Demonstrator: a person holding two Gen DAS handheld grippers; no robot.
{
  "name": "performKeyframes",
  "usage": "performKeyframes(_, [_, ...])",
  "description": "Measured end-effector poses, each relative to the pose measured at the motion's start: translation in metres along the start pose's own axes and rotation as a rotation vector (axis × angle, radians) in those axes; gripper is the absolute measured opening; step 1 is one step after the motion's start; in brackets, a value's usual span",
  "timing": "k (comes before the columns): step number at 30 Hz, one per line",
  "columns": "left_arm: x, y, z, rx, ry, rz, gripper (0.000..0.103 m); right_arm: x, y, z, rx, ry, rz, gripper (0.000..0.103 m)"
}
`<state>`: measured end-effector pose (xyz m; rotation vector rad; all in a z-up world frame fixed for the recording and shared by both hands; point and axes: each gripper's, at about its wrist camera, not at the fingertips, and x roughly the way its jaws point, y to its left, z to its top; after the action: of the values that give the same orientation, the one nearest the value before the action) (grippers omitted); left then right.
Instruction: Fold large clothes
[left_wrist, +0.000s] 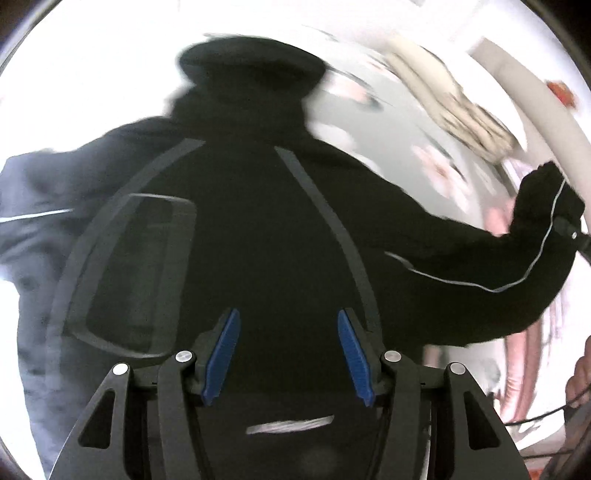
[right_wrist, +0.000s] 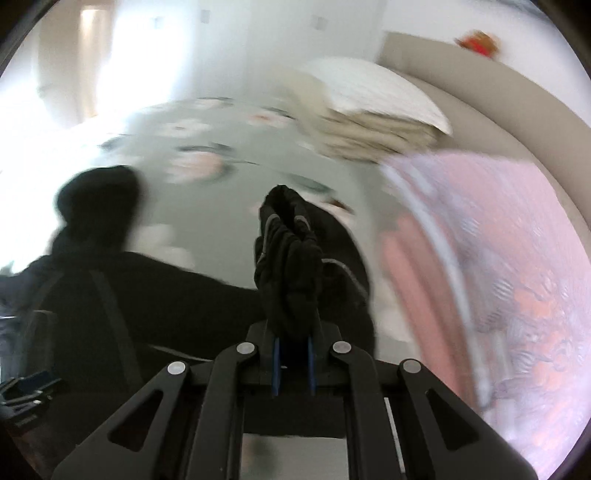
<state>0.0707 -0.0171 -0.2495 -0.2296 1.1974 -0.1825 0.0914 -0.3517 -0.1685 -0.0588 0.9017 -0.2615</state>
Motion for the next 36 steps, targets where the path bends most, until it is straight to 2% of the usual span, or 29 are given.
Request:
performKeyframes(4, [-0.045,0.086,0.004,-0.074,-0.050,0.062,0.057,-0.044,0.107,0.009,-0.075,-0.045,0.146,0.011])
performKeyframes(7, [-0.072,0.149,0.004,-0.115,-0.084,0.138,0.057,-0.056,0.208,0.012,-0.168,-0.072,0.262,0.011])
performKeyframes(10, [-0.090,0.206,-0.001,-0.170,-0.097,0.186,0.057,-0.050,0.286,0.001,-0.234,-0.049,0.354,0.011])
performKeyframes(12, [-0.096,0.240,-0.006,-0.206,-0.101,0.209,0.057,-0.029,0.343,-0.019,-0.293,-0.011,0.411,0.011])
performKeyframes(13, [-0.097,0.259,-0.010,-0.225,-0.097,0.221,0.057,-0.016,0.371,-0.033,-0.327,0.018,0.420,0.011])
performKeyframes(16, [-0.091,0.286,-0.020,-0.254,-0.078,0.234,0.057,0.029,0.435,-0.080,-0.441,0.124,0.407,0.012])
performKeyframes(18, [-0.087,0.299,-0.027,-0.269,-0.060,0.232,0.057,0.060,0.451,-0.108,-0.479,0.215,0.400,0.014])
performKeyframes(19, [-0.084,0.305,-0.030,-0.274,-0.050,0.228,0.057,0.072,0.457,-0.121,-0.493,0.250,0.393,0.020])
performKeyframes(24, [-0.072,0.314,-0.026,-0.281,-0.034,0.198,0.057,0.073,0.477,-0.144,-0.593,0.203,0.332,0.037])
performKeyframes(26, [-0.071,0.314,-0.018,-0.280,-0.040,0.180,0.057,0.066,0.476,-0.140,-0.607,0.232,0.375,0.044])
performKeyframes(27, [-0.073,0.312,-0.013,-0.273,-0.047,0.170,0.057,0.059,0.472,-0.134,-0.591,0.257,0.431,0.049])
performKeyframes(30, [-0.079,0.302,0.003,-0.225,-0.077,0.143,0.057,0.025,0.448,-0.109,-0.513,0.284,0.577,0.051])
performKeyframes(32, [-0.078,0.289,0.014,-0.189,-0.080,0.114,0.057,0.006,0.418,-0.098,-0.454,0.271,0.622,0.051])
performKeyframes(34, [-0.070,0.274,0.026,-0.148,-0.073,0.051,0.057,-0.002,0.376,-0.082,-0.372,0.229,0.583,0.051])
performKeyframes(36, [-0.054,0.254,0.037,-0.100,-0.054,-0.007,0.057,0.012,0.336,-0.071,-0.286,0.221,0.480,0.051])
